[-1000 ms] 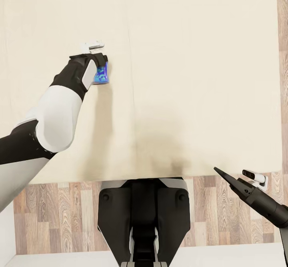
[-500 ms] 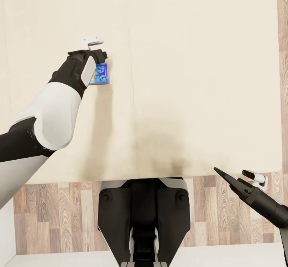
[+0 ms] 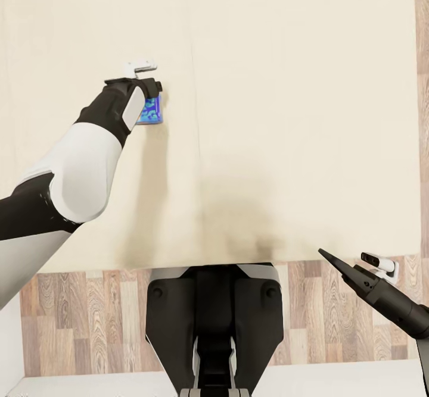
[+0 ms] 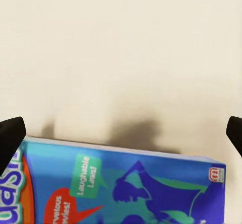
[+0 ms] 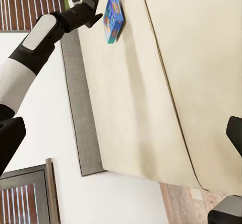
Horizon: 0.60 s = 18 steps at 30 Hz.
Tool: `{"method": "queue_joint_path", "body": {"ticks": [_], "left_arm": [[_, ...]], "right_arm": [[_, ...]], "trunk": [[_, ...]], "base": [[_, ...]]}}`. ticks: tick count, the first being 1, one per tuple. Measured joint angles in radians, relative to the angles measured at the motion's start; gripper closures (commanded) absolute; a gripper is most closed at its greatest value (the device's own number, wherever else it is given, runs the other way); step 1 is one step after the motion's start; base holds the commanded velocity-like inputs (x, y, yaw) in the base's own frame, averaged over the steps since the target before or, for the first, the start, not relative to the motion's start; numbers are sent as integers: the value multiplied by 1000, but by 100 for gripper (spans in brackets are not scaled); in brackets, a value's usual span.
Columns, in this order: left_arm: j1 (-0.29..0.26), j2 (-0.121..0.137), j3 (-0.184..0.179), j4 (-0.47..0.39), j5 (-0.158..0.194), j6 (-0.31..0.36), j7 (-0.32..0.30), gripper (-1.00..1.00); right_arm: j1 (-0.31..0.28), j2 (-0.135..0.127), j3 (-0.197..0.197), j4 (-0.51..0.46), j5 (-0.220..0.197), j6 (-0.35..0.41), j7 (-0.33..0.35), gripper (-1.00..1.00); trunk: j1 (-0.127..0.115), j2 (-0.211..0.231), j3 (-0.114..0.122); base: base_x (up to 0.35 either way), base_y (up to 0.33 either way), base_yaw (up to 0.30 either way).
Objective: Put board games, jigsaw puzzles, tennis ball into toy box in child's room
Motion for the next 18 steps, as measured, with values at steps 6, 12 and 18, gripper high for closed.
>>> {"method": "queue_joint_path", "body": {"ticks": [6,12,18], "left_arm": [[-13,2,0,9,-3,4,-1,-100],[-16,1,2,10,-1,5,-1,-100],[-16,1,-8,11,3,8,-3,-100]], "right_arm": [[0,0,0,0,1,0,0,-100],[0,0,0,0,0,-1,0,-100],[0,-1,-1,0,0,-1,0,-100]], "trunk": [[0,0,-6],[0,0,-8],[0,0,-8]], "base": [[0,0,0],[0,0,0],[0,0,0]]}}
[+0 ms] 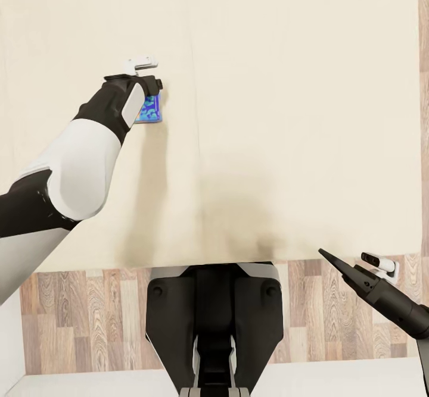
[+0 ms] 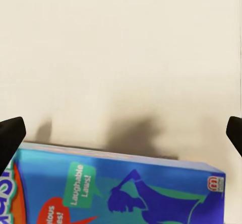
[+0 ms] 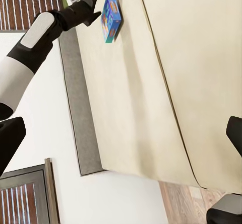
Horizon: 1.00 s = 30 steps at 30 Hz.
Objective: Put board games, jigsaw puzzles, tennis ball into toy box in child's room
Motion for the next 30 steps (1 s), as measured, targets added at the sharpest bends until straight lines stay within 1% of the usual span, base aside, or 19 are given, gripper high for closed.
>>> {"method": "queue_joint_path", "body": {"ticks": [4,7,9,13,20,27,30], "left_arm": [[0,1,-32,0,2,21,-8,-100],[-1,7,-47,-7,-2,75,-12,-100],[0,13,-45,-8,3,102,-13,-100],[-12,19,-47,-10,3,155,-14,-100],[-16,27,-47,-9,2,202,-14,-100],[-18,29,-48,-10,3,248,-14,-100],[-18,29,-48,-12,4,255,-14,-100]], "right_arm": [[0,0,0,0,0,0,0,-100],[0,0,-1,0,0,0,0,-100],[0,0,-1,0,1,0,0,-100],[0,0,0,0,1,0,0,-100],[0,0,1,0,1,0,0,-100],[0,1,1,0,1,0,0,-100],[0,1,1,0,1,0,0,-100]], "trunk": [[0,0,0],[0,0,0],[0,0,0],[0,0,0],[0,0,0],[0,0,0],[0,0,0]], "base": [[0,0,0],[0,0,0],[0,0,0],[0,0,0],[0,0,0],[0,0,0],[0,0,0]]}}
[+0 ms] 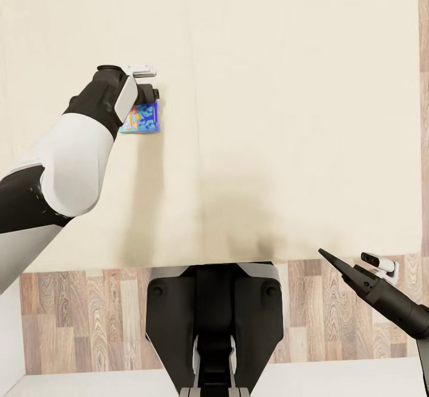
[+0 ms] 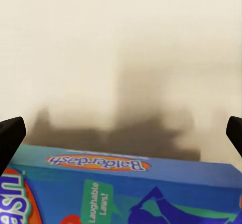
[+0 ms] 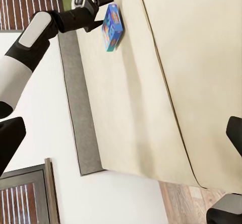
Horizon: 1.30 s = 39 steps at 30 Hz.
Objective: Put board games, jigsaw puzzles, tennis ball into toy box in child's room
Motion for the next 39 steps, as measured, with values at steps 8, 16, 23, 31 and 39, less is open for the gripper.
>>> {"method": "queue_joint_path", "body": {"ticks": [8,16,23,31,39], "left_arm": [[0,0,0,-2,1,6,0,-100],[-5,0,0,-2,1,9,0,-100],[-7,1,-1,-2,1,10,1,-100],[-8,1,-2,-2,1,9,2,-100],[-8,2,-4,-2,-1,9,2,-100]], "right_arm": [[0,-1,0,1,0,-11,0,-100],[0,-1,0,3,0,-20,-1,-100],[0,0,1,4,0,-21,-5,-100],[0,0,1,4,0,-21,-45,-100],[0,0,2,5,-1,-21,-57,-100]], "trunk": [[0,0,0],[0,0,0],[0,0,0],[0,0,0],[0,0,0]], "base": [[0,0,0],[0,0,0],[0,0,0],[0,0,0],[0,0,0]]}}
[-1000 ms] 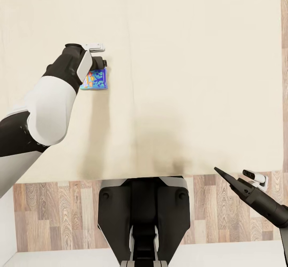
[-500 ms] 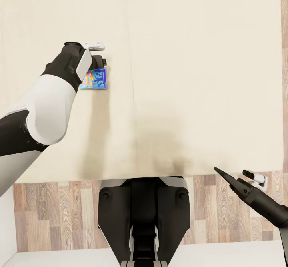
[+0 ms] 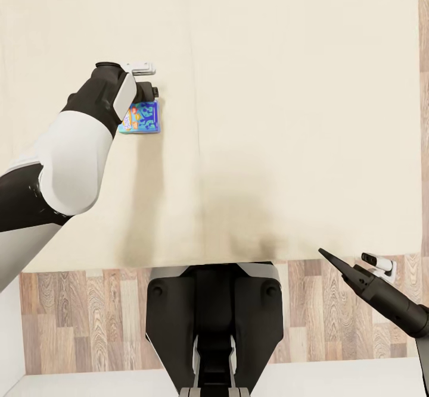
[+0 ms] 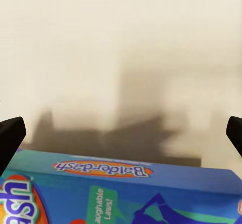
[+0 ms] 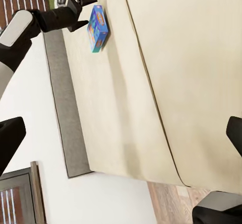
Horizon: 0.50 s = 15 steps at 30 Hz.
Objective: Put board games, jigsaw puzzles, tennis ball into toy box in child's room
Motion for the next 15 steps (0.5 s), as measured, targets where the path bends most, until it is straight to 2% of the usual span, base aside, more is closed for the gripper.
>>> {"method": "queue_joint_path", "body": {"ticks": [15], "left_arm": [[-1,0,-1,0,-1,0,0,-100]], "right_arm": [[0,-2,-1,0,0,1,1,-100]], "trunk": [[0,0,0]], "base": [[0,0,0]]}}
